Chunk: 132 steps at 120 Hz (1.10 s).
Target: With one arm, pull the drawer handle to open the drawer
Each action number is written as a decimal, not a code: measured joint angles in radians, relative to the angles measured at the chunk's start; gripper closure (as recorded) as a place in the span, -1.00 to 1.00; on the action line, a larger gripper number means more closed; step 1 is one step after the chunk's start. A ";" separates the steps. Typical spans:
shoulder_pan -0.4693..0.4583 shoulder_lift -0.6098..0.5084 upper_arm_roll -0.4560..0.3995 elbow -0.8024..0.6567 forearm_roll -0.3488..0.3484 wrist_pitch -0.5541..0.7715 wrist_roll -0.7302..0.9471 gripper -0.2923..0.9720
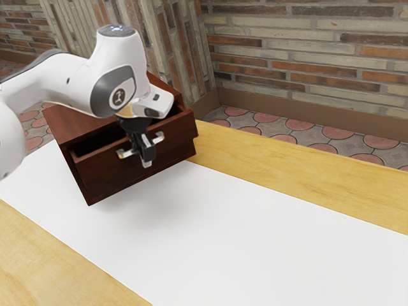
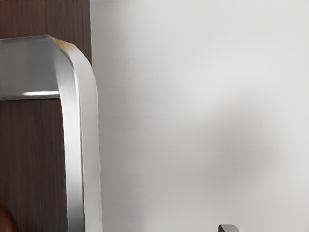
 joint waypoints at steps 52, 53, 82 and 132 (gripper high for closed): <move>-0.036 -0.073 -0.004 -0.091 -0.009 0.033 -0.025 0.20; -0.038 -0.073 -0.004 -0.092 -0.009 0.033 -0.025 0.19; -0.062 -0.092 -0.006 -0.125 -0.013 0.041 -0.039 0.03; -0.100 -0.151 -0.007 -0.182 -0.013 0.045 -0.064 0.05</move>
